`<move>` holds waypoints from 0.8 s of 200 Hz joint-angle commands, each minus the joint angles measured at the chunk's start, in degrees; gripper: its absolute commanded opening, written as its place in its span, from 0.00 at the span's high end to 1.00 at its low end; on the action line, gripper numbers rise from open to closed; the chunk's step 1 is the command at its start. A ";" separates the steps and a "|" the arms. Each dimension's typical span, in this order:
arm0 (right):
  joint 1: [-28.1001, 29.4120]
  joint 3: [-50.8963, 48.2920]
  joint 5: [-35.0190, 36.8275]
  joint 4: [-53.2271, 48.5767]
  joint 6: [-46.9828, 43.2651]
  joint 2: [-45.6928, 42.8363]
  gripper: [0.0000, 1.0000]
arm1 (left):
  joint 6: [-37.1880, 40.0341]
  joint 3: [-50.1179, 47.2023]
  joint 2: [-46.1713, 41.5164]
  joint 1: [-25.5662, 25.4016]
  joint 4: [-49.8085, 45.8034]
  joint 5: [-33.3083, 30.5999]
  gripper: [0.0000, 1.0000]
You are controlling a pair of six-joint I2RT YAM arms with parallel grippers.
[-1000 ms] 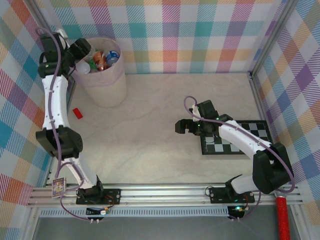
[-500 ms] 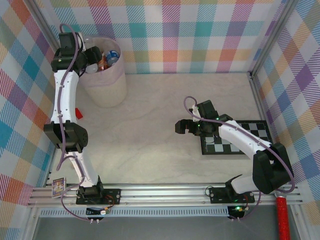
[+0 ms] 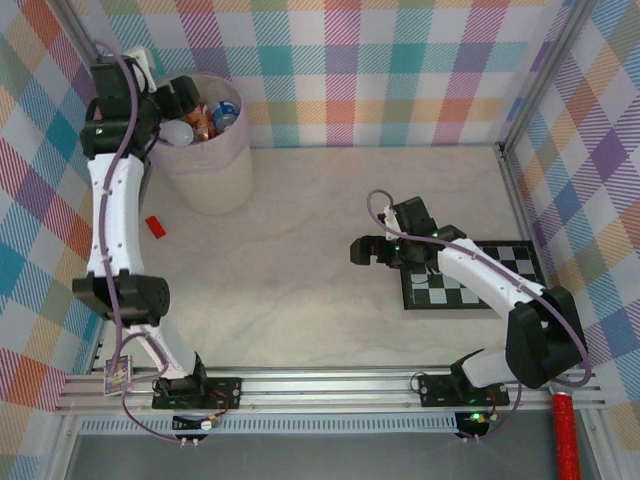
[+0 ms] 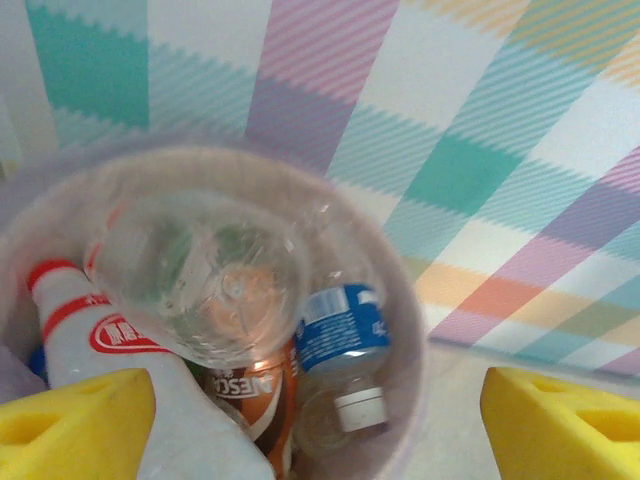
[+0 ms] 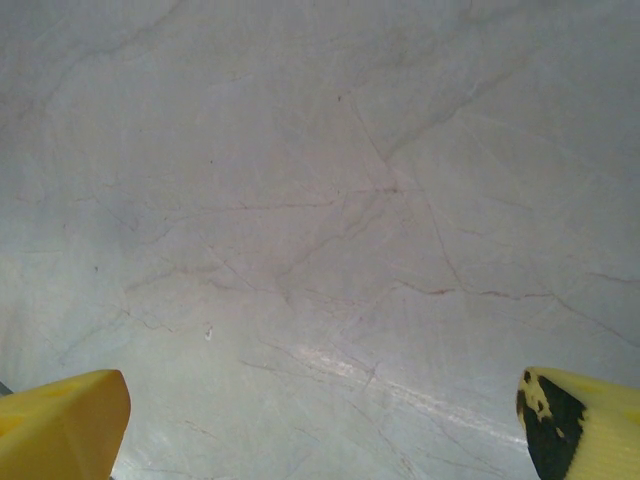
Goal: Put the plastic bottles in the bin
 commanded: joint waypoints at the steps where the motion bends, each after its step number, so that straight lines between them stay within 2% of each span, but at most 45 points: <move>1: 0.42 3.67 4.58 -3.41 -3.85 -2.62 0.01 | -0.07 -4.46 -9.18 -0.38 3.23 -1.27 0.12; 21: 0.21 5.06 10.00 -5.52 -6.39 -3.91 0.01 | -0.37 -16.84 -18.06 -0.38 7.22 -4.48 0.08; 45: -1.35 5.84 17.32 -7.50 -9.04 -5.91 0.01 | -3.54 -37.10 -29.62 -0.38 13.82 -7.27 0.05; 63: -4.11 4.98 20.56 -7.86 -11.40 -7.10 0.01 | -5.31 -50.06 -36.15 -0.47 16.50 -8.50 0.00; 97: -10.44 0.19 24.97 -5.76 -15.72 -9.00 0.01 | -4.23 -70.55 -45.04 -1.43 22.22 -14.18 0.00; 130: -14.47 -12.18 32.50 7.86 -18.96 -12.78 0.01 | -1.38 -86.22 -48.52 -1.79 34.29 -17.37 0.00; 160: -17.87 -18.71 35.59 15.83 -18.82 -12.34 0.01 | 0.94 -93.21 -43.53 -1.88 44.80 -15.91 0.00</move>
